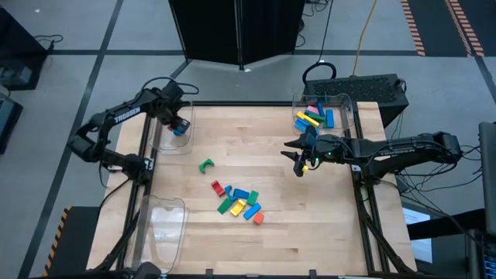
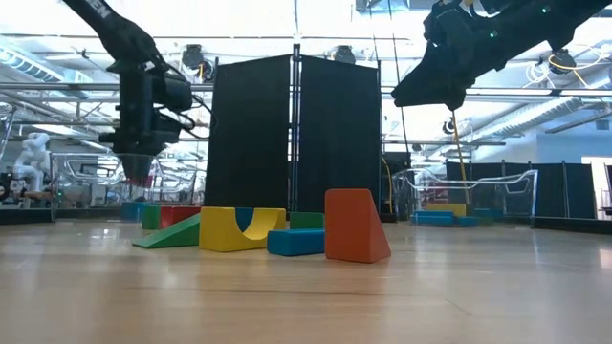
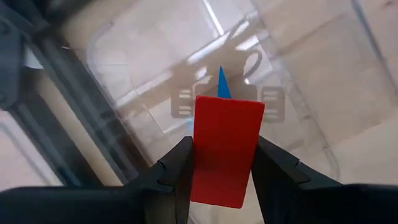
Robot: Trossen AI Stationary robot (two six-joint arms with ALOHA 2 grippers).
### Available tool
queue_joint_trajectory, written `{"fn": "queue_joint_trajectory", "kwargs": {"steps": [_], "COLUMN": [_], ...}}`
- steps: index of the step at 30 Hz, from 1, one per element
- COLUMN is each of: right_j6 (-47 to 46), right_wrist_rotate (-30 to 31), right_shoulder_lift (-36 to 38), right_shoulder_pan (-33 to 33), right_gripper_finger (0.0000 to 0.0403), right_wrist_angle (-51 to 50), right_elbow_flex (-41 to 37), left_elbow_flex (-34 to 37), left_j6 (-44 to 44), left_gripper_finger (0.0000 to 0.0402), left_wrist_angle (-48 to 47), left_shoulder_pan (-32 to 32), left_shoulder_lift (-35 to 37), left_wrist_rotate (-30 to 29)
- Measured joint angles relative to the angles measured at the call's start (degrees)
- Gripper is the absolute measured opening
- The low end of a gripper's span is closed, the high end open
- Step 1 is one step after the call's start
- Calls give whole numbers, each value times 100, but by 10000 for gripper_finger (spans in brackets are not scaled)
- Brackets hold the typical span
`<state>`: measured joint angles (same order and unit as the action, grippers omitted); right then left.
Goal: Sort blocks by size
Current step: Put the orange triangle block into the top left transparent bin, then put the blue triangle block into the top left transparent bin
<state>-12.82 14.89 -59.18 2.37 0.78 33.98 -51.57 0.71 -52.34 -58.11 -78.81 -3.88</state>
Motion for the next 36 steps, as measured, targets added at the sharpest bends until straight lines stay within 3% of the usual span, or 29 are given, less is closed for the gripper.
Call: {"fn": "queue_joint_trajectory", "kwargs": {"steps": [16,28,36], "right_j6": [4,4,4], "right_wrist_rotate": [-1,-1,0], "right_shoulder_lift": [1,0,0], "right_shoulder_pan": [0,0,0], "right_gripper_finger": [153,153,153], "right_wrist_angle": [-34,-90,-109], "right_elbow_flex": [0,0,0], "left_elbow_flex": [0,0,0], "left_j6": [-1,-105,-120], "left_gripper_finger": [134,241,248], "left_wrist_angle": [102,91,79], "left_shoulder_pan": [-7,-7,0], "left_shoulder_lift": [-581,-581,22], "left_wrist_rotate": [-80,-160,-213]}}
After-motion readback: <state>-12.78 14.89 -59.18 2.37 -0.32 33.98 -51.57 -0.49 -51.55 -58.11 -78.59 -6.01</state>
